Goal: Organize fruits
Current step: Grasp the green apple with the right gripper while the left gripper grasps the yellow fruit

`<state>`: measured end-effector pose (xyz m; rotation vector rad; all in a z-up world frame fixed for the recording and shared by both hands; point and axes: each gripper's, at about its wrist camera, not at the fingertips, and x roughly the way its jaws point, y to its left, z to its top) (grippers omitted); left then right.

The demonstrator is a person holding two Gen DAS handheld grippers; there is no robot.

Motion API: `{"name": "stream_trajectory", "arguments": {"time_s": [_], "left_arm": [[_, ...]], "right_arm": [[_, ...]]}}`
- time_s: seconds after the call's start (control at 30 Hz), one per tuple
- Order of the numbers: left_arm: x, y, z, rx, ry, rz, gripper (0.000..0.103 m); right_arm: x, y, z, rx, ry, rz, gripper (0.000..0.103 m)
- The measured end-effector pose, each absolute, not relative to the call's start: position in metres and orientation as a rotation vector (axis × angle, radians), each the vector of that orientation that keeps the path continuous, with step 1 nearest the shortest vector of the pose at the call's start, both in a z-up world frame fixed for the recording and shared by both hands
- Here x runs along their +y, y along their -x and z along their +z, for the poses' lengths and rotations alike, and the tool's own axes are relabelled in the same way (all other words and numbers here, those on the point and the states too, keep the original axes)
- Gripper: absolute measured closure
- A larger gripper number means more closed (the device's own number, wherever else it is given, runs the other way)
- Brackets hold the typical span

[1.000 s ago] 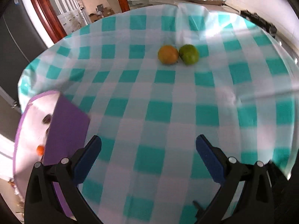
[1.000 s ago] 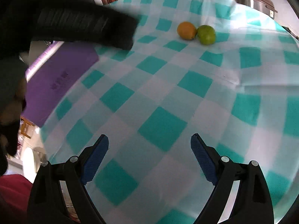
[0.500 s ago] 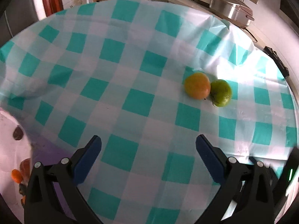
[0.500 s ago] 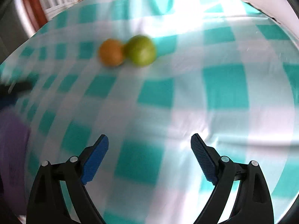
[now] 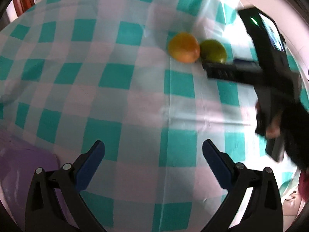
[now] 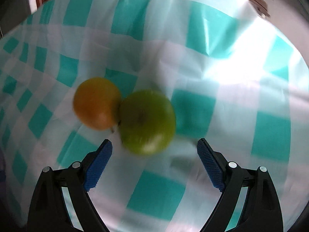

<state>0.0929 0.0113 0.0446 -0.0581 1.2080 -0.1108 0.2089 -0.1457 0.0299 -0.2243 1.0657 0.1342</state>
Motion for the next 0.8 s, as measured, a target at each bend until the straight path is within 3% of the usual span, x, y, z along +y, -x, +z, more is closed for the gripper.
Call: {"name": "stream_trajectory", "arguments": {"time_s": [0.23,0.33,0.8], "left_arm": [[0.018,-0.106,0.034,1.239,0.085,-0.09,0.002],[0.014,-0.124,0.037,1.221,0.061,-0.09,0.002],[-0.035,-0.232,0.021,1.116,-0.04,-0.204,0.002]], "right_arm": [[-0.133,-0.234,0.021,1.093,0.324,0.124,0.022],[-0.131,-0.236,0.021,1.08,0.323,0.15,0.046],[-0.219,-0.136,0.07,0.983,0.055,0.056,0.045]]}}
